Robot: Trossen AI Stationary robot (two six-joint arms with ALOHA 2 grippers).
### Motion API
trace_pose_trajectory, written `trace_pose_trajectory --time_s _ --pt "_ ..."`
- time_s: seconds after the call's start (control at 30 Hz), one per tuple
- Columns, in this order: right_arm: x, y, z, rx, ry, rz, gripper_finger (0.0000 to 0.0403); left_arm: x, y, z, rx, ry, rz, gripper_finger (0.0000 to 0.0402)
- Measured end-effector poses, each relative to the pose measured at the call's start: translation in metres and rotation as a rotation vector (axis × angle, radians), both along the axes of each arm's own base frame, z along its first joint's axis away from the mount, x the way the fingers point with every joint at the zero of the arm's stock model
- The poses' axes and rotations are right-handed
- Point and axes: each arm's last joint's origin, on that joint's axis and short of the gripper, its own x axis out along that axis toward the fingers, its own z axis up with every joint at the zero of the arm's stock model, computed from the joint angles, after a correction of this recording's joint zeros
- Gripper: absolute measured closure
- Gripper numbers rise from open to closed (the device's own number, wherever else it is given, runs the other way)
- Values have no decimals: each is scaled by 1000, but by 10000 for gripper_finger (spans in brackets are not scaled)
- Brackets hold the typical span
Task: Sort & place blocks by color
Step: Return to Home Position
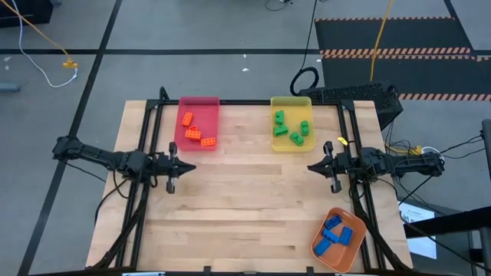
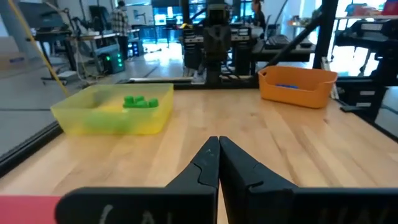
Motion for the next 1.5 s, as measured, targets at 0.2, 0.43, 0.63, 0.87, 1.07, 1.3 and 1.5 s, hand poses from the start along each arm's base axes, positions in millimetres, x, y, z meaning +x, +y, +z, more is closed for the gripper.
trace_pose_trajectory --time_s 0.2,0.43,0.63,0.87,1.07,1.3,1.5 --pt "0 0 0 15 5 -1 403 1 6 0 -8 5 -20 400" --pt "2 0 -3 13 34 -1 403 2 12 -3 -39 30 8 400" --pt "2 0 -4 12 51 -2 403 -2 12 -7 -89 108 20 400" --pt "2 0 -5 16 58 -2 403 -8 12 -1 -63 48 4 399" --pt "2 0 -5 32 59 -3 403 -11 14 3 -55 0 23 397" --pt "2 0 -5 41 60 -4 403 -11 17 4 -41 -17 51 397" --pt "2 0 -4 35 55 -5 403 -11 18 4 -36 -18 61 396"
